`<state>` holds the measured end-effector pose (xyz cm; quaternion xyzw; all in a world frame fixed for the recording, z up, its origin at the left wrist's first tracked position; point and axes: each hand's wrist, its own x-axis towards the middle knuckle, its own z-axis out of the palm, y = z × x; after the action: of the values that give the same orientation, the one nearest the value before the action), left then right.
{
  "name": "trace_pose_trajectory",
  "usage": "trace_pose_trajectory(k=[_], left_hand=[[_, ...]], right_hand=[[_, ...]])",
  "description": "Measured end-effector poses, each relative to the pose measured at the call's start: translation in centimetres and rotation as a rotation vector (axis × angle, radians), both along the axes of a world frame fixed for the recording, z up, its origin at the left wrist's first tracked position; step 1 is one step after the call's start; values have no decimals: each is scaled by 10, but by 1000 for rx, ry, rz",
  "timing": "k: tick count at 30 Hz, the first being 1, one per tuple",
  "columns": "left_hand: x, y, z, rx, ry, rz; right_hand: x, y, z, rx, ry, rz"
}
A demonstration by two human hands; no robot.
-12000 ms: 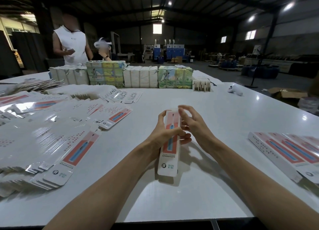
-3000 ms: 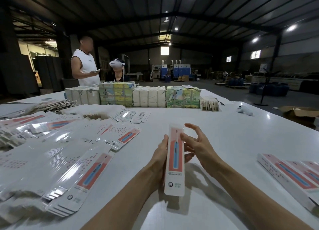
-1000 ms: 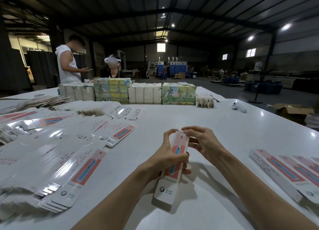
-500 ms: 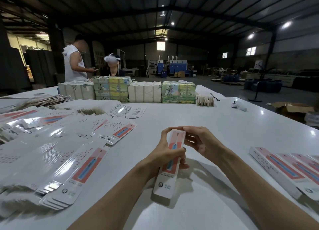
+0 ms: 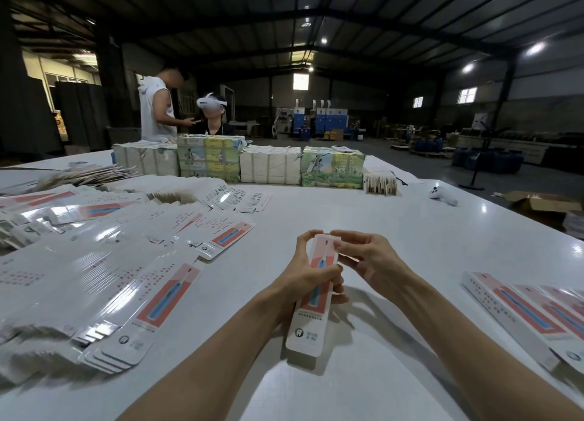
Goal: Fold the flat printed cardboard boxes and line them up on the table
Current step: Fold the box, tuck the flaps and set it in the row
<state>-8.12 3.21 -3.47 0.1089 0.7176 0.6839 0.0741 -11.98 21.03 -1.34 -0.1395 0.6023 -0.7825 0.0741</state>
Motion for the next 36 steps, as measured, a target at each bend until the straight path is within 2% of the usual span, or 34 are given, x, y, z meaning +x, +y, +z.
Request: trace_pose_trajectory(k=[5, 9, 14, 18, 22, 26, 28, 31, 33, 36], left_hand=[[2, 3, -3, 64, -33, 9], [2, 3, -5, 192, -65, 29], [4, 16, 3, 447, -56, 156], [10, 12, 6, 663, -165, 106], [9, 6, 7, 762, -240, 135], [6, 1, 5, 869, -192, 117], [5, 0, 3, 841, -187, 77], [1, 5, 1, 662, -212, 88], [-2, 9, -2, 566, -249, 149], [-6, 9, -8, 523, -218, 141]], right_hand=[[-2, -1, -1, 33, -15, -56], [1, -12, -7, 56, 57, -85], [10, -26, -11, 475, 393, -295], [14, -28, -13, 784, 661, -301], [23, -31, -8, 1073, 709, -92], [26, -31, -2, 1118, 750, -56], [27, -29, 0, 1146, 784, -78], [29, -11, 5, 1206, 793, -145], [31, 13, 12, 1242, 733, -226], [41, 59, 12, 1357, 544, -282]])
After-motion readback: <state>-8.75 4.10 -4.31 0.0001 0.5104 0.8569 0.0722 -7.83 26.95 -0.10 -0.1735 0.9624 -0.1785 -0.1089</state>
